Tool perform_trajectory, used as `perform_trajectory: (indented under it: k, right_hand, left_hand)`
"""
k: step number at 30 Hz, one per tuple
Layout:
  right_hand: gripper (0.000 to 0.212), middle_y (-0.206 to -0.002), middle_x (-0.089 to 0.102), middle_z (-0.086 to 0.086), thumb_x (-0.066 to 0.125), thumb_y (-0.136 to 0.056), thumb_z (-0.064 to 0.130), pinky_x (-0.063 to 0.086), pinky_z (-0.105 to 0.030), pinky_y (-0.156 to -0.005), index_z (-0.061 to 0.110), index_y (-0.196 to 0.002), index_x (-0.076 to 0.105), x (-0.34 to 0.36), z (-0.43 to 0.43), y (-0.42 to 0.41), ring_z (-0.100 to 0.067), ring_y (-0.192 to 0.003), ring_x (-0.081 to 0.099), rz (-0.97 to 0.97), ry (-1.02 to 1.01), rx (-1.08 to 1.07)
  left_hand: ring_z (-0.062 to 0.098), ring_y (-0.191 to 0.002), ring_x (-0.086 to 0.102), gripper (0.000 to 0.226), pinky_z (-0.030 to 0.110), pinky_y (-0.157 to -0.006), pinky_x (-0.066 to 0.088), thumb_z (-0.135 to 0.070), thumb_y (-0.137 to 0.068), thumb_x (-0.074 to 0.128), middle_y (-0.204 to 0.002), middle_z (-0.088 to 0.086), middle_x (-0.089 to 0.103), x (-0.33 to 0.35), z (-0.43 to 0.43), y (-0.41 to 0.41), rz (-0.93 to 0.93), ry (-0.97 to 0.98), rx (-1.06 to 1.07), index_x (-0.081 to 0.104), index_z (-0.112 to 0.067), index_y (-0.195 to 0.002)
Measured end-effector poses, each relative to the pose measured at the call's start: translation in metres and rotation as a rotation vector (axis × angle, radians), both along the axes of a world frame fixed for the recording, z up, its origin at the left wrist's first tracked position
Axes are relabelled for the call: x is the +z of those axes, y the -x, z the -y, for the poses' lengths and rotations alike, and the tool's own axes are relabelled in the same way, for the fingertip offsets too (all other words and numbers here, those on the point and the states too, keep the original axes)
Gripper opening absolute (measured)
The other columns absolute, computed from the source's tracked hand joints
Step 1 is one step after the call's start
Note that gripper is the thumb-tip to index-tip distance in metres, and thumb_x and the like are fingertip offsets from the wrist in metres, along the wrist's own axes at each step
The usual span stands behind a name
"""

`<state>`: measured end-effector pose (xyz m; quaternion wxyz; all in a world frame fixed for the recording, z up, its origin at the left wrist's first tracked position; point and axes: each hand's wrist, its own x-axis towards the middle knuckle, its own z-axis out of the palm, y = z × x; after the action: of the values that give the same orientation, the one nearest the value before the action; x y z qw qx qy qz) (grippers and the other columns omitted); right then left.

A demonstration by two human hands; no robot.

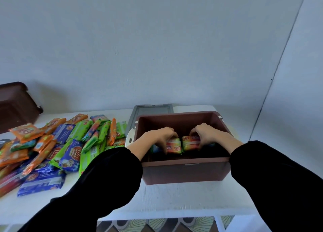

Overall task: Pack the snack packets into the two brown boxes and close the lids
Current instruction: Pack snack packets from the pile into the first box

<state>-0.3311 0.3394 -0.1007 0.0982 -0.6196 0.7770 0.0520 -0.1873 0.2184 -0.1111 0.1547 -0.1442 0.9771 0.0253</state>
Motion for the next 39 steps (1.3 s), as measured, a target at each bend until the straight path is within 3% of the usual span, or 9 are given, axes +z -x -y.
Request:
perform_trajectory:
  k: [7, 16, 21, 23, 27, 32, 39]
  right_hand:
    - [0.073, -0.127, 0.057, -0.007, 0.082, -0.064, 0.025, 0.047, -0.034, -0.094, 0.017, -0.13, 0.051, -0.01, 0.005, 0.004, -0.024, -0.115, 0.053, -0.035, -0.019, 0.038]
    - [0.066, -0.129, 0.054, -0.01, 0.079, -0.07, 0.021, 0.046, -0.033, -0.092, 0.018, -0.13, 0.052, -0.013, 0.006, 0.002, -0.026, -0.115, 0.054, -0.067, -0.032, 0.037]
    - [0.058, -0.127, 0.057, -0.009, 0.076, -0.072, 0.018, 0.048, -0.033, -0.091, 0.018, -0.127, 0.056, -0.011, 0.005, 0.003, -0.025, -0.113, 0.056, -0.011, -0.018, 0.027]
    - [0.054, -0.127, 0.059, -0.007, 0.075, -0.075, 0.021, 0.047, -0.032, -0.093, 0.018, -0.125, 0.058, -0.004, 0.004, 0.002, -0.023, -0.113, 0.056, 0.041, 0.047, -0.002]
    - [0.053, -0.119, 0.065, -0.007, 0.075, -0.075, 0.025, 0.044, -0.026, -0.09, 0.014, -0.124, 0.058, 0.024, 0.009, -0.009, -0.019, -0.106, 0.06, 0.248, 0.241, -0.09]
    - [0.05, -0.12, 0.063, -0.01, 0.074, -0.076, 0.018, 0.043, -0.03, -0.095, 0.012, -0.123, 0.058, 0.058, 0.036, -0.06, -0.023, -0.109, 0.059, 0.4, 0.453, -0.08]
    - [0.05, -0.123, 0.062, -0.009, 0.071, -0.078, 0.018, 0.041, -0.025, -0.088, 0.014, -0.126, 0.057, 0.065, 0.098, -0.173, -0.023, -0.11, 0.057, 0.437, 0.477, 0.178]
  left_hand:
    - [0.025, -0.121, 0.04, 0.085, 0.036, -0.101, 0.038, -0.025, -0.07, 0.079, -0.133, 0.01, 0.045, 0.002, -0.004, -0.003, -0.003, 0.063, -0.025, 0.035, -0.011, -0.141]
    - [0.023, -0.121, 0.045, 0.079, 0.036, -0.088, 0.043, -0.035, -0.072, 0.076, -0.131, 0.006, 0.047, 0.009, -0.013, -0.004, 0.066, 0.242, -0.109, 0.04, -0.018, -0.14]
    - [0.024, -0.116, 0.047, 0.077, 0.034, -0.092, 0.041, -0.036, -0.071, 0.077, -0.127, 0.007, 0.05, 0.008, -0.01, -0.006, 0.05, 0.136, -0.036, 0.044, -0.017, -0.138]
    - [0.024, -0.112, 0.052, 0.067, 0.031, -0.091, 0.043, -0.036, -0.074, 0.075, -0.125, 0.009, 0.056, 0.012, -0.008, -0.009, -0.043, 0.035, 0.005, 0.05, -0.015, -0.133]
    - [0.02, -0.099, 0.062, 0.041, 0.026, -0.089, 0.047, -0.021, -0.082, 0.069, -0.114, 0.012, 0.065, 0.042, -0.006, -0.026, -0.445, -0.269, 0.183, 0.06, -0.008, -0.121]
    - [0.01, -0.082, 0.061, 0.026, 0.003, -0.074, 0.04, -0.013, -0.083, 0.066, -0.099, 0.008, 0.071, 0.083, 0.014, -0.085, -0.724, -0.223, 0.32, 0.067, -0.009, -0.109]
    - [0.014, -0.086, 0.065, 0.022, 0.024, -0.083, 0.05, -0.015, -0.085, 0.064, -0.099, 0.008, 0.071, 0.077, 0.057, -0.222, -0.778, -0.125, 0.629, 0.067, -0.012, -0.106]
